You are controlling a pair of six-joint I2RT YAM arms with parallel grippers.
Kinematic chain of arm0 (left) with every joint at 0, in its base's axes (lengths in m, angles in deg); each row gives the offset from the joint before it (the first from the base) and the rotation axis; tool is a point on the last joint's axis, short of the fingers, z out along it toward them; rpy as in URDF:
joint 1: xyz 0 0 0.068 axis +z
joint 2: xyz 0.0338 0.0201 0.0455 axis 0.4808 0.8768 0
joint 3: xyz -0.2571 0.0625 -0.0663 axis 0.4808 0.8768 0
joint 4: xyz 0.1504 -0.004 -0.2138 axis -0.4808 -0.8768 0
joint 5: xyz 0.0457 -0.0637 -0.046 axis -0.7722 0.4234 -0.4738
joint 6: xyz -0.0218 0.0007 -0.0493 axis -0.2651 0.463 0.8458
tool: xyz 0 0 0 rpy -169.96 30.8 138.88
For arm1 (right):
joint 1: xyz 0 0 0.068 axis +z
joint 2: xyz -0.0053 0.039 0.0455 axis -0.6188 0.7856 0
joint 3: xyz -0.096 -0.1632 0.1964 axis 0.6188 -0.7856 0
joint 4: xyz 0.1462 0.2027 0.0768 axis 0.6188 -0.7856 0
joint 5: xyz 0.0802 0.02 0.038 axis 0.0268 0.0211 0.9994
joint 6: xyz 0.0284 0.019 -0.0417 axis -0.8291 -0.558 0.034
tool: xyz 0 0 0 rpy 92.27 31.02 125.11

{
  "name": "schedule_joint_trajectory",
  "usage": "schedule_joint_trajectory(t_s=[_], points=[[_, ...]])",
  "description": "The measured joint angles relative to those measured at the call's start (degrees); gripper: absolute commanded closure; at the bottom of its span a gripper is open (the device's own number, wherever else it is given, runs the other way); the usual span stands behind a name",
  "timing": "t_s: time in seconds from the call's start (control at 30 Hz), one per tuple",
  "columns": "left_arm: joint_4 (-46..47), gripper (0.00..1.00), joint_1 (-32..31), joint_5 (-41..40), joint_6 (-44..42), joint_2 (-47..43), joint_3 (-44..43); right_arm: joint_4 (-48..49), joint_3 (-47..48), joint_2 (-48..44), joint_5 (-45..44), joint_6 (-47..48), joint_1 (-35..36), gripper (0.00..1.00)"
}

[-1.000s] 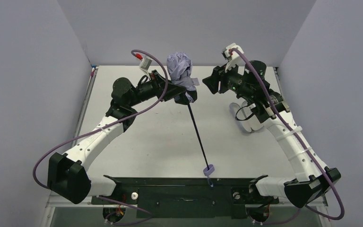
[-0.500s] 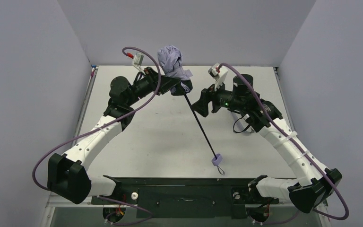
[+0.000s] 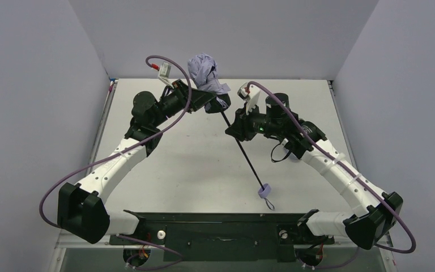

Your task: Open the umbrella

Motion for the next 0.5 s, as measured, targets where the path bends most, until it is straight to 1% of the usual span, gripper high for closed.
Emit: schedule_joint_trajectory(t_s=[0.03,0.07,0.1,0.13,0.17,0.2,0.23,0.27,0.3,0.33,0.37,0.4,0.5], points=[[0.00,1.00,0.00,0.00,0.11,0.00,0.00,0.04,-0.02,0.24,0.00,-0.22,0.00,0.97],[0.00,1.00,0.00,0.00,0.20,0.00,0.00,0.24,-0.09,0.48,0.09,-0.72,0.00,1.00],[0.00,0.98,0.04,0.00,0.22,0.00,0.00,0.42,-0.15,0.59,0.26,-1.01,0.00,1.00],[-0.07,0.94,0.13,0.09,0.22,0.00,0.00,0.52,-0.22,0.70,0.48,-1.75,0.00,1.00],[-0.20,0.79,0.31,0.20,0.20,0.00,0.00,0.70,-0.22,0.79,0.68,-2.12,-0.02,1.00],[-0.31,0.70,0.48,0.39,0.17,0.00,0.00,0.92,-0.22,0.90,0.98,-2.71,-0.07,1.00],[-0.50,0.51,0.90,0.68,0.13,0.00,0.00,1.29,-0.28,0.98,1.42,-3.39,-0.13,1.00],[-0.76,0.44,1.33,1.09,0.09,0.00,0.00,1.86,-0.46,1.05,1.92,-4.24,-0.48,1.00],[-0.96,0.28,2.01,1.62,-0.31,-0.02,0.00,2.45,-0.68,1.05,2.43,-5.01,-0.83,1.00],[-1.33,0.19,2.73,2.05,-0.74,-0.09,0.00,2.95,-0.90,1.11,3.23,-6.23,-1.25,1.00],[-1.92,0.05,3.96,2.40,-1.29,-0.28,0.00,3.45,-1.22,1.14,4.02,-7.54,-1.84,1.00],[-2.71,0.01,5.55,2.67,-1.88,-0.59,0.04,3.82,-1.57,1.18,4.79,-8.94,-2.69,1.00],[-5.60,0.03,10.91,2.60,-4.35,-2.38,0.59,5.20,-2.56,1.64,6.64,-13.07,-5.16,1.00]])
